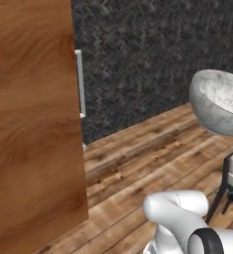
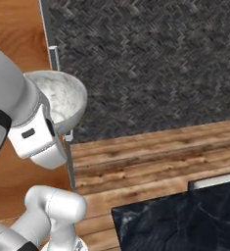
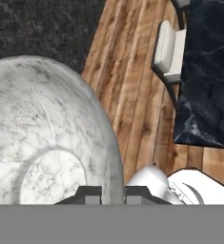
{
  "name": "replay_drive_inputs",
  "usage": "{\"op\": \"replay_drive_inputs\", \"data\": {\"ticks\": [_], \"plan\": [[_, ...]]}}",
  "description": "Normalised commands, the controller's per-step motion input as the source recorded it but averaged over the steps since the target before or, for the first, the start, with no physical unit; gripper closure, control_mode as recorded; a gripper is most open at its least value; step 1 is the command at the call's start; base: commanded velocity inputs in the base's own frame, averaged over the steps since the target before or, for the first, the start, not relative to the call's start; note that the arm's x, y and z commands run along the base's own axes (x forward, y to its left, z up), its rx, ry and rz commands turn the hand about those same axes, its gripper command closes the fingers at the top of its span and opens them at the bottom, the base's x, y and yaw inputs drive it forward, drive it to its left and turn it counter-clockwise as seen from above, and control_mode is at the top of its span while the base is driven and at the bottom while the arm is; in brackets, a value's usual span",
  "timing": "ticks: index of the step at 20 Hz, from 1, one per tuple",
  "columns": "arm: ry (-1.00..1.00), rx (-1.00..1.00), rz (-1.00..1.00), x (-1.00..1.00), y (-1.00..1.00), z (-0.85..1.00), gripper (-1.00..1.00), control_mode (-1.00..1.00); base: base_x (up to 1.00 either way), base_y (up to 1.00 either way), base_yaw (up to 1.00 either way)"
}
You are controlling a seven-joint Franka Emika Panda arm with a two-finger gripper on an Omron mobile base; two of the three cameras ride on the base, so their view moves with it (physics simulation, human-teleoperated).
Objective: Pick up the bowls from the cabinet and place each bowl in front of a stool on the dining counter.
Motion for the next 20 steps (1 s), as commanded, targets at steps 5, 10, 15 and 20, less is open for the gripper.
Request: {"op": "replay_drive_inputs", "data": {"ticks": [5, 10, 15, 20], "plan": [[0.00, 0.00, 0.00, 0.00, 0.00, 0.00, 1.00, 1.00, 0.47, 0.07, -0.41], [0.00, 0.00, 0.00, 0.00, 0.00, 0.00, 1.00, 1.00, 0.49, 0.13, -0.42], [0.00, 0.00, 0.00, 0.00, 0.00, 0.00, 1.00, 1.00, 0.50, 0.13, -0.41], [0.00, 0.00, 0.00, 0.00, 0.00, 0.00, 1.00, 1.00, 0.54, 0.12, -0.39]]}}
